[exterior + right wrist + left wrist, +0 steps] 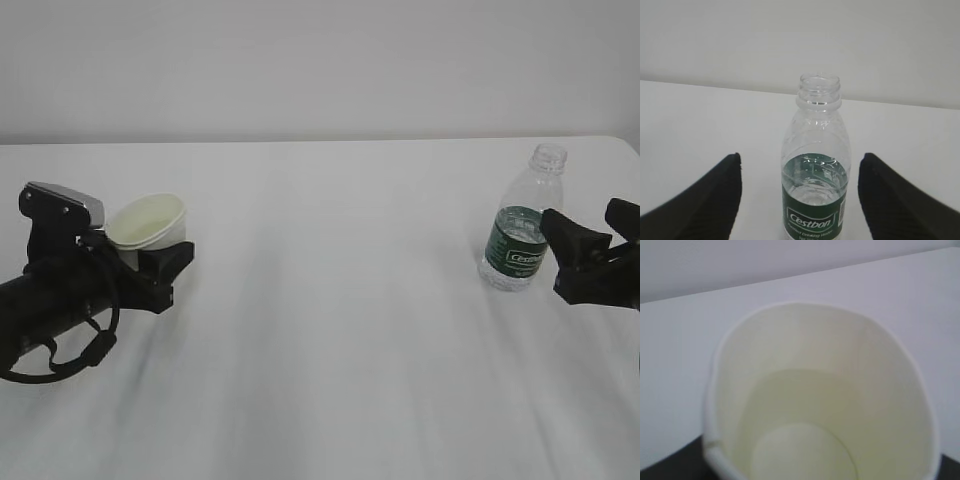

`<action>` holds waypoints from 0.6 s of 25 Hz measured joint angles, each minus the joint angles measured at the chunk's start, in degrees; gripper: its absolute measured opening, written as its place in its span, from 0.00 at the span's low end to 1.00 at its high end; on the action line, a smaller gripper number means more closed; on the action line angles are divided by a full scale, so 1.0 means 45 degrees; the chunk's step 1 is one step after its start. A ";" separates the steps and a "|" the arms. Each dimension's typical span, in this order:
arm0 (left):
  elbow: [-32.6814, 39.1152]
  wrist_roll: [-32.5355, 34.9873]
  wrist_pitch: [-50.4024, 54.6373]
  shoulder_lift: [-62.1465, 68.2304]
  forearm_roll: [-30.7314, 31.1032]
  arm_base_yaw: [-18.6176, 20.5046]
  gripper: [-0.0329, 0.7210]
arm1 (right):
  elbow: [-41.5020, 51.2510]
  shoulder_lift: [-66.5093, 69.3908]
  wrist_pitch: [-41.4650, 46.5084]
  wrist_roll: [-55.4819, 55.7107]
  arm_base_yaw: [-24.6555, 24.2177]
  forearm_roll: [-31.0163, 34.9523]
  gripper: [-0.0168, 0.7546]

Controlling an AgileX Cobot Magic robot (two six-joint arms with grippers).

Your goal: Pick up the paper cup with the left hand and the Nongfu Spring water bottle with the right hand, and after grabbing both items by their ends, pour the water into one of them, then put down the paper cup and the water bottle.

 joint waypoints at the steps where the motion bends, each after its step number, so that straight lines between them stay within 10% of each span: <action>1: 0.0000 0.0123 0.0000 0.0000 -0.0130 0.0000 0.63 | 0.0000 0.0000 0.0000 0.0000 0.0000 0.0000 0.74; 15: -0.0163 0.0635 0.0000 0.0000 -0.2890 0.0000 0.62 | 0.0000 0.0000 0.0000 0.0000 0.0000 0.0000 0.74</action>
